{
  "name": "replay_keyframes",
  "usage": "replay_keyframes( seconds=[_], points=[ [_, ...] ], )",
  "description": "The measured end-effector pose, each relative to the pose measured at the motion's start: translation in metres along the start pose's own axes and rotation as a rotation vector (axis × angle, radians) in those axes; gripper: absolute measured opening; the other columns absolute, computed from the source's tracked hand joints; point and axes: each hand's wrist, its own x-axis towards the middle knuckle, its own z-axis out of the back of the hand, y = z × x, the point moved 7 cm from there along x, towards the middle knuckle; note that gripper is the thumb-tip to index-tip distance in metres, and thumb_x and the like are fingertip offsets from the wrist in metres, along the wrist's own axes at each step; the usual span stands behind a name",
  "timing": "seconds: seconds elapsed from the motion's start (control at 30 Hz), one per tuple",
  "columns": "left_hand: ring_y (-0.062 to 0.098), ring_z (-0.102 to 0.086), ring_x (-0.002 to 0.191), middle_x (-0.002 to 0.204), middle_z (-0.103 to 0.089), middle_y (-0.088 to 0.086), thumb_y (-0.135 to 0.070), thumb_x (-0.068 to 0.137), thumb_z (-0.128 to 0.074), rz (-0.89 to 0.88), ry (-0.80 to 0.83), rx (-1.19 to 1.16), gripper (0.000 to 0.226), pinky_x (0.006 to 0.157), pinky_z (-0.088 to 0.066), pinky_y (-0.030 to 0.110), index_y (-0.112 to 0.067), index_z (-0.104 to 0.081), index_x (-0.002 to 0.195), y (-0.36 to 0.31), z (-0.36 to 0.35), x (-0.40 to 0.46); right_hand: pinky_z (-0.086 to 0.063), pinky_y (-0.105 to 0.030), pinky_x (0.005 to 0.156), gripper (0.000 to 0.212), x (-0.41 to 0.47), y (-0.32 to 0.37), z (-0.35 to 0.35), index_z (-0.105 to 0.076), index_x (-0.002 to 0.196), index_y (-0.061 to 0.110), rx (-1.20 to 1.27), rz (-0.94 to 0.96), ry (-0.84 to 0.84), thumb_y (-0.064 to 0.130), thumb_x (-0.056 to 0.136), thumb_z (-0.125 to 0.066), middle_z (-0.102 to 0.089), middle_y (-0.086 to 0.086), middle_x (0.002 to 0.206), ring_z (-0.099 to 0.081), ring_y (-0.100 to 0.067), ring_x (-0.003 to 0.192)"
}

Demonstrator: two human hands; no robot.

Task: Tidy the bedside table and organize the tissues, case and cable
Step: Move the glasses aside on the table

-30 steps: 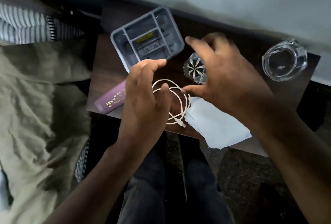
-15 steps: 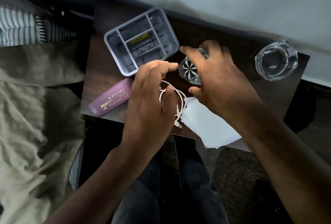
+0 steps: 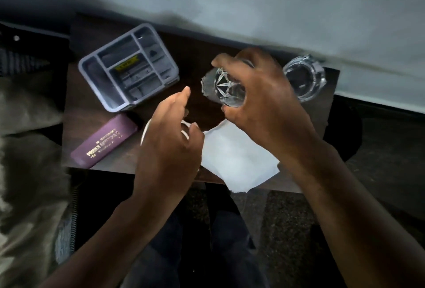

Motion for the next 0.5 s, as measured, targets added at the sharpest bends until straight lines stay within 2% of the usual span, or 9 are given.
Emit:
replay_keyframes(
  seconds=[0.1, 0.2, 0.3, 0.4, 0.5],
  points=[
    [0.002, -0.056, 0.116, 0.144, -0.056, -0.005, -0.015, 0.091, -0.054, -0.029, 0.035, -0.036, 0.060, 0.092, -0.036, 0.004, -0.022, -0.047, 0.150, -0.018, -0.013, 0.002, -0.053, -0.028, 0.093, 0.075, -0.009, -0.029, 0.031, -0.056, 0.136, 0.032, 0.038, -0.043, -0.064, 0.013, 0.070, -0.084, -0.054, -0.002, 0.129, -0.056, -0.018, 0.115],
    [0.002, -0.057, 0.115, 0.142, -0.055, -0.007, -0.019, 0.093, -0.054, -0.064, 0.067, -0.034, 0.058, 0.089, -0.039, 0.009, -0.023, -0.046, 0.150, -0.039, -0.029, 0.003, -0.054, -0.026, 0.087, 0.078, -0.018, -0.064, 0.057, -0.054, 0.139, 0.032, -0.031, -0.096, -0.093, 0.019, 0.070, -0.088, -0.054, -0.005, 0.132, -0.056, -0.020, 0.116],
    [0.007, -0.059, 0.113, 0.138, -0.056, -0.008, -0.014, 0.095, -0.057, -0.058, 0.098, -0.032, 0.056, 0.092, -0.045, 0.019, -0.024, -0.047, 0.149, -0.053, -0.045, 0.004, -0.044, -0.018, 0.082, 0.077, -0.025, -0.099, 0.073, -0.053, 0.137, 0.033, -0.103, -0.145, -0.130, 0.021, 0.070, -0.087, -0.054, -0.006, 0.130, -0.055, -0.020, 0.114],
    [0.004, -0.057, 0.113, 0.139, -0.057, -0.009, -0.012, 0.095, -0.057, -0.046, 0.126, -0.028, 0.056, 0.094, -0.043, 0.019, -0.026, -0.049, 0.148, -0.059, -0.062, 0.005, -0.051, -0.024, 0.088, 0.076, -0.033, -0.126, 0.079, -0.052, 0.138, 0.035, -0.085, -0.191, -0.134, 0.014, 0.072, -0.084, -0.051, -0.005, 0.130, -0.054, -0.020, 0.116],
    [0.006, -0.055, 0.123, 0.145, -0.055, -0.009, -0.012, 0.096, -0.058, -0.015, 0.177, -0.028, 0.056, 0.105, -0.043, 0.022, -0.026, -0.048, 0.149, -0.060, -0.080, 0.005, -0.057, -0.032, 0.091, 0.075, -0.039, -0.142, 0.080, -0.054, 0.136, 0.035, -0.042, -0.207, -0.167, 0.009, 0.072, -0.083, -0.052, -0.005, 0.128, -0.055, -0.023, 0.115]
  ],
)
